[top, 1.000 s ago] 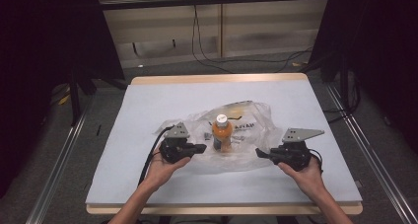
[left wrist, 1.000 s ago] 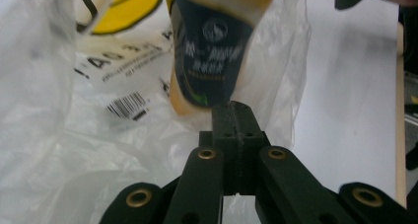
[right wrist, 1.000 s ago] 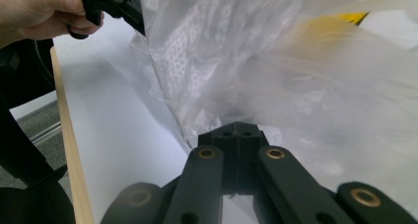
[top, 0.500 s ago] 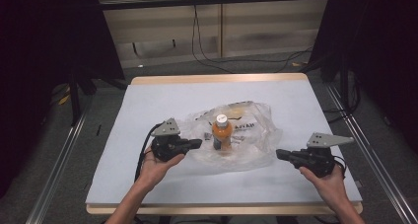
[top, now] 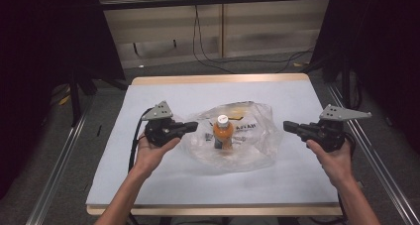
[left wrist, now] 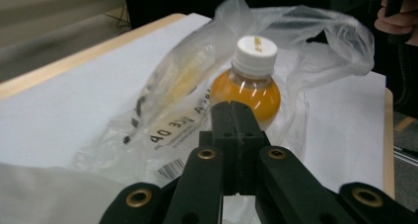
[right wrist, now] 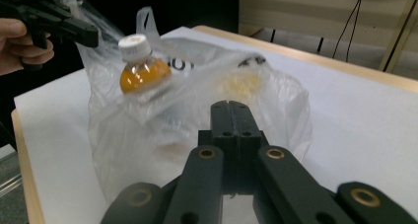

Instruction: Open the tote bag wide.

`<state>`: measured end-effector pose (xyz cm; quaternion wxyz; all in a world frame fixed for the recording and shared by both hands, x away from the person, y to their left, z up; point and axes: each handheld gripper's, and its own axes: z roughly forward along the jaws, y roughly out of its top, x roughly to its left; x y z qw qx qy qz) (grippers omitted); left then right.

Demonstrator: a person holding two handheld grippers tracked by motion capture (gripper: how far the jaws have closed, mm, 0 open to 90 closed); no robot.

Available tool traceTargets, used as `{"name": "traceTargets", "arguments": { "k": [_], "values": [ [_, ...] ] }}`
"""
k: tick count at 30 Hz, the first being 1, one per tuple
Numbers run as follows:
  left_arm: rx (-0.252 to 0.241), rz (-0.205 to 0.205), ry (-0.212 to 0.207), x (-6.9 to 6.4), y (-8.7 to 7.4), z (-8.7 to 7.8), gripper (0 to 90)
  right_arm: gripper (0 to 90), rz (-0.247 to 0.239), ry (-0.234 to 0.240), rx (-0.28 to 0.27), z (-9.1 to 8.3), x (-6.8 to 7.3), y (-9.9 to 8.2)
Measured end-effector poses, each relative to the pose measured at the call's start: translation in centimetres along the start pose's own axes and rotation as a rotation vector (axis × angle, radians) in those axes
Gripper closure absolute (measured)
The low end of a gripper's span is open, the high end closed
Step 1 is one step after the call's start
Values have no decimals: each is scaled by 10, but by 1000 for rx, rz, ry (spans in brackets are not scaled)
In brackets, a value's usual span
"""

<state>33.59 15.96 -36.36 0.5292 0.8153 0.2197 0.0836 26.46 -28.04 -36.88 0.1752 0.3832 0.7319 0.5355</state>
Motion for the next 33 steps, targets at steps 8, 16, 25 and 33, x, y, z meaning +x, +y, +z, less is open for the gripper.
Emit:
{"name": "traceTargets", "arguments": {
  "k": [8, 16, 25, 33],
  "values": [
    [-14, 37, 11, 5, 24, -1, 900, 900, -36, 62, -27, 23, 6, 39],
    [119, -22, 14, 28, 7, 47, 900, 900, -40, 175, 50, 78, 12, 39],
    [201, -64, 41, 46, -16, 75, 900, 900, 11, 161, 180, 130, -14, 2],
    [258, -125, 64, 66, -42, 101, 900, 900, 63, 101, 272, 167, -41, -28]
  ]
}}
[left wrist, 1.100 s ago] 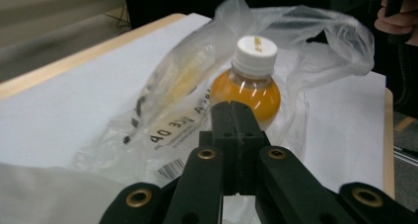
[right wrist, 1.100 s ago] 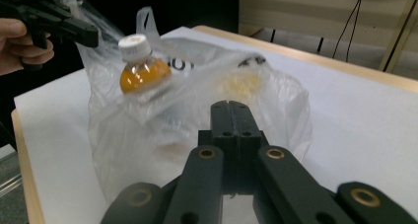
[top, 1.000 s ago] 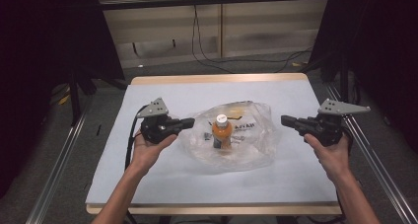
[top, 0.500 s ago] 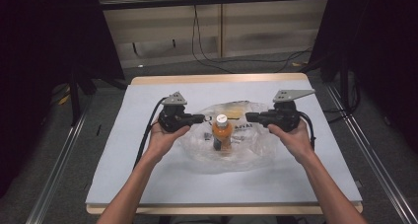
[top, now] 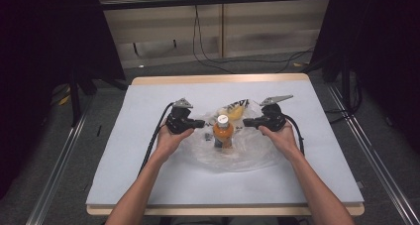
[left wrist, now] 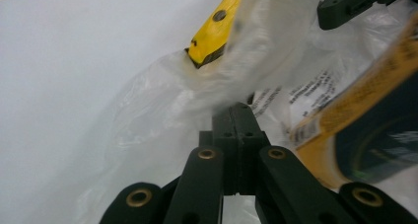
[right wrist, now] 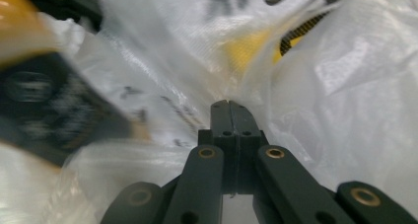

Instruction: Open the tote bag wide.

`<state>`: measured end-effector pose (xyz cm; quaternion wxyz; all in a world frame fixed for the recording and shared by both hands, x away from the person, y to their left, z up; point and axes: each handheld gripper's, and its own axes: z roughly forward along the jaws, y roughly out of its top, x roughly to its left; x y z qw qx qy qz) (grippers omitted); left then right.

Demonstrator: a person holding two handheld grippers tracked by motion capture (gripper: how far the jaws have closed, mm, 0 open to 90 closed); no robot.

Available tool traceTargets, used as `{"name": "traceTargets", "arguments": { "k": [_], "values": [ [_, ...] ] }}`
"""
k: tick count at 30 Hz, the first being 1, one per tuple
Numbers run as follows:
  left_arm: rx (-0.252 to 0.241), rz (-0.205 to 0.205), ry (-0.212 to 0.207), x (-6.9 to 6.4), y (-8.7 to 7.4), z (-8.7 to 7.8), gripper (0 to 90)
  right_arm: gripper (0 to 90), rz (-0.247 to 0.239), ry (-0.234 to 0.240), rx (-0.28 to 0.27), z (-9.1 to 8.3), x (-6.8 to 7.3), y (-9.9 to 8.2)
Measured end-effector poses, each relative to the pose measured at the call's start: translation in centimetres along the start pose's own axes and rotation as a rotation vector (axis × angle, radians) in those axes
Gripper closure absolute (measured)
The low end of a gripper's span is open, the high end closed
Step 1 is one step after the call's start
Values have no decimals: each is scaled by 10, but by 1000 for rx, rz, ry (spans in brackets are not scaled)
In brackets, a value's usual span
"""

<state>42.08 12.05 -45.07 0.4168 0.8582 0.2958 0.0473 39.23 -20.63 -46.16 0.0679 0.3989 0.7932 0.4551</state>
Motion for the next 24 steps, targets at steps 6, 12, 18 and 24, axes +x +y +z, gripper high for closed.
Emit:
{"name": "traceTargets", "arguments": {
  "k": [6, 12, 18, 24],
  "values": [
    [59, -31, 20, 11, -13, 13, 900, 900, 80, -81, 48, 13, -32, -19],
    [30, -115, 20, 27, -35, 9, 900, 900, 145, -108, 25, 6, -46, -25],
    [48, -92, 101, 26, -37, 1, 900, 900, 155, -192, 26, -4, -56, -27],
    [42, -115, 123, 34, -40, -3, 900, 900, 171, -239, 7, -11, -65, -30]
  ]
}}
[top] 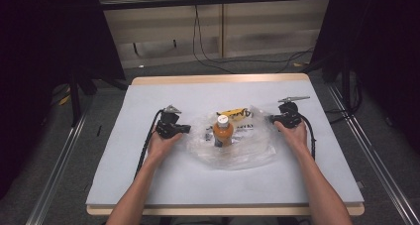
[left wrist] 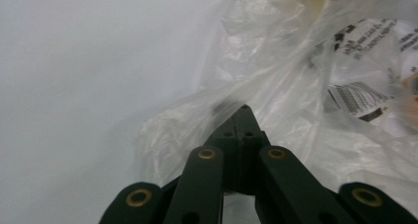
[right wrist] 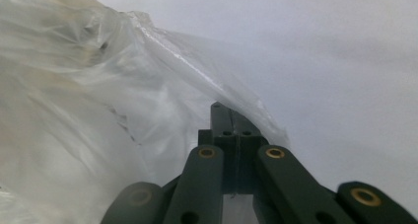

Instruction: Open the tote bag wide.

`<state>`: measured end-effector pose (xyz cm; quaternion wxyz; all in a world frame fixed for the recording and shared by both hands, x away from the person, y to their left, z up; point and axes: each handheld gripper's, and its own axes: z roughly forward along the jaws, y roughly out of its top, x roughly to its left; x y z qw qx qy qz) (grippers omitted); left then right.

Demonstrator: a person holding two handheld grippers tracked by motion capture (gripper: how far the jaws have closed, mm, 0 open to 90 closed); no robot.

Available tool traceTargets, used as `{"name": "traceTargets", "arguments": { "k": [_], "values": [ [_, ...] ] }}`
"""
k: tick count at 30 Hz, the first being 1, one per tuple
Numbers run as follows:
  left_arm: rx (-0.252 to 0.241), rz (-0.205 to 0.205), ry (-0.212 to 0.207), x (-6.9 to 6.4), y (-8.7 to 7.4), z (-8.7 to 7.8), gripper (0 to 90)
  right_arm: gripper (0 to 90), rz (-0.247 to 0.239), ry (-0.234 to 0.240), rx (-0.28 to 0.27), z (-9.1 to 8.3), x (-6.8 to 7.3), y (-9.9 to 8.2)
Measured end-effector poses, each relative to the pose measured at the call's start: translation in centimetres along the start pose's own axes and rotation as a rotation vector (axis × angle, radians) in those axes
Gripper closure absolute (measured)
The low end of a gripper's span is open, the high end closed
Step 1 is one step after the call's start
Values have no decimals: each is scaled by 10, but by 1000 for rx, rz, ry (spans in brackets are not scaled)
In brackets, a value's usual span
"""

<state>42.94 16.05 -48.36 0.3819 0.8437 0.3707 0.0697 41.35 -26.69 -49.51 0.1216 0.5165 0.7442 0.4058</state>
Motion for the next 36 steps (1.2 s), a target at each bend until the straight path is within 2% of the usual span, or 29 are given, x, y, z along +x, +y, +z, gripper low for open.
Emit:
{"name": "traceTargets", "arguments": {
  "k": [2, 5, 8, 9, 11, 12, 15, 16, 17, 19, 21, 23, 28, 30, 31, 36],
  "values": [
    [-14, -18, 4, 4, -1, -1, 900, 900, -22, -42, 7, 0, 3, 2],
    [-28, -29, 20, 10, -2, 0, 900, 900, 3, -56, -16, 0, -2, 1],
    [-26, -31, 28, 10, -2, -1, 900, 900, -12, -74, -16, 1, -2, 2],
    [-29, -39, 17, 11, -2, -1, 900, 900, 11, -68, -19, 0, -3, 2],
    [-33, -42, 7, 12, -3, -3, 900, 900, 22, -56, -24, 0, -5, 1],
    [-54, -49, -9, 12, -4, -4, 900, 900, 28, -41, -31, -1, -4, 1],
    [-90, -43, -33, 9, -3, -12, 900, 900, 43, 5, -83, -10, -3, 2],
    [-102, -46, -37, 7, -1, -14, 900, 900, 41, 14, -93, -13, -2, 3],
    [-104, -27, -41, 6, 0, -17, 900, 900, 36, 22, -101, -16, -1, 4],
    [-120, -14, -50, 1, 2, -24, 900, 900, 41, 45, -129, -24, 2, 7],
    [-142, -18, -61, -4, 1, -31, 900, 900, 38, 59, -149, -32, 6, 9],
    [-157, -1, -67, -10, 0, -37, 900, 900, 19, 93, -161, -41, 11, 11],
    [-184, 36, -69, -16, 3, -56, 900, 900, 2, 94, -198, -62, 18, 12],
    [-185, 48, -66, -18, 5, -62, 900, 900, -10, 95, -190, -68, 21, 11],
    [-191, 47, -75, -19, 6, -64, 900, 900, -23, 103, -185, -72, 27, 10],
    [-207, 82, -97, -32, 14, -70, 900, 900, -41, 120, -204, -83, 37, 12]
  ]
}}
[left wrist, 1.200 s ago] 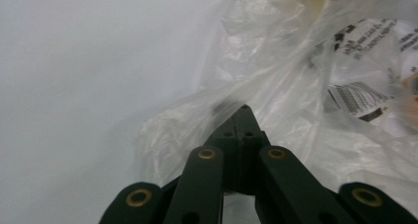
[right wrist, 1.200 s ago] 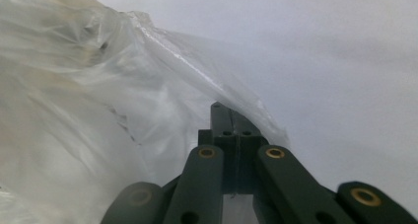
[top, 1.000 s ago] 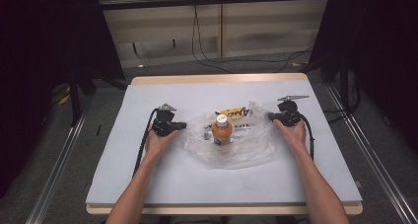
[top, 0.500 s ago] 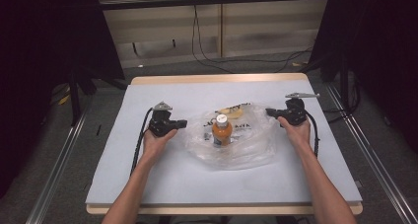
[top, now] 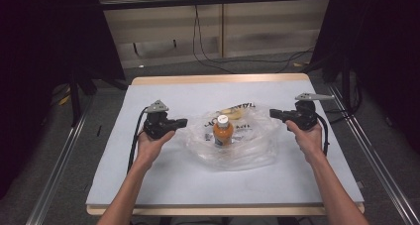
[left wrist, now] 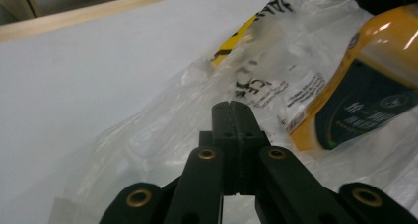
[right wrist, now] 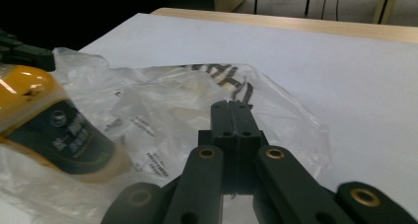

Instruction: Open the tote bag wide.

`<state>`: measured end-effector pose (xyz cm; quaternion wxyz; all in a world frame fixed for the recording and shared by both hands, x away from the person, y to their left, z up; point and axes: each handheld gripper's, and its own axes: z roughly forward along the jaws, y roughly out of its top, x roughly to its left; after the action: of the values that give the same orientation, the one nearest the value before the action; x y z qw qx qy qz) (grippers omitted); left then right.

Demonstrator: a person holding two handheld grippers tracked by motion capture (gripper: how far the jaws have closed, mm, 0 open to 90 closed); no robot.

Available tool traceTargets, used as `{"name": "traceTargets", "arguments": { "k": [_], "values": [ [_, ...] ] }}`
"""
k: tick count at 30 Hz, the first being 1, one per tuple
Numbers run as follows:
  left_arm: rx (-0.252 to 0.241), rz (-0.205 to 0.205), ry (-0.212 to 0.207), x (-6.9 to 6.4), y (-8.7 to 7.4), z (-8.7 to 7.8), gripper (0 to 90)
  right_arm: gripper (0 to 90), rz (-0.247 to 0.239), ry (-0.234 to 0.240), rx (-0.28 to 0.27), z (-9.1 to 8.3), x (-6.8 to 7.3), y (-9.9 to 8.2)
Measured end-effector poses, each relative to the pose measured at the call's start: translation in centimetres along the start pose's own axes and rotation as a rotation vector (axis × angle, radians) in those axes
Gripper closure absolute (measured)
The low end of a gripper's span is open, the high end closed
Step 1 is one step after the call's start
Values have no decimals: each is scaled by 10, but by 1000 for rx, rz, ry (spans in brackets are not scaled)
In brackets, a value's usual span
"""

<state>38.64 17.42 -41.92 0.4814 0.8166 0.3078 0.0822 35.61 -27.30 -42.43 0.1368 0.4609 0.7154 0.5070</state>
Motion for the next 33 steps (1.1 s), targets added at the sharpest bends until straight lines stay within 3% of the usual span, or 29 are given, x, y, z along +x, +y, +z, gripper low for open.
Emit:
{"name": "traceTargets", "arguments": {
  "k": [5, 8, 10, 11, 13, 14, 15, 16, 19, 20, 24, 27, 30, 31, 33],
  "values": [
    [37, 32, -41, -15, 5, 11, 900, 900, -42, 66, 44, 2, 23, 0],
    [91, 92, -55, -29, 6, 23, 900, 900, -90, 122, 110, 13, 45, -2],
    [111, 119, -72, -39, 6, 30, 900, 900, -108, 125, 130, 16, 49, -2],
    [135, 127, -77, -43, 6, 35, 900, 900, -132, 155, 178, 28, 59, -5],
    [171, 116, -91, -45, 1, 45, 900, 900, -139, 153, 199, 33, 61, -6],
    [200, 127, -93, -45, -1, 47, 900, 900, -148, 154, 243, 41, 63, -10],
    [215, 128, -101, -46, -5, 52, 900, 900, -149, 152, 267, 46, 63, -12],
    [234, 135, -108, -48, -10, 55, 900, 900, -180, 117, 321, 57, 63, -19],
    [260, 152, -132, -53, -21, 59, 900, 900, -148, 120, 331, 63, 56, -24],
    [274, 174, -147, -55, -23, 59, 900, 900, -159, 100, 348, 66, 53, -26],
    [309, 178, -191, -59, -30, 58, 900, 900, -148, 81, 385, 70, 43, -29],
    [356, 187, -190, -63, -40, 56, 900, 900, -138, 92, 429, 72, 41, -36],
    [328, 161, -218, -62, -45, 56, 900, 900, -141, 103, 442, 65, 41, -41],
    [345, 161, -208, -63, -44, 54, 900, 900, -146, 105, 451, 64, 41, -41],
    [339, 163, -232, -65, -47, 52, 900, 900, -161, 108, 461, 61, 42, -42]
  ]
}}
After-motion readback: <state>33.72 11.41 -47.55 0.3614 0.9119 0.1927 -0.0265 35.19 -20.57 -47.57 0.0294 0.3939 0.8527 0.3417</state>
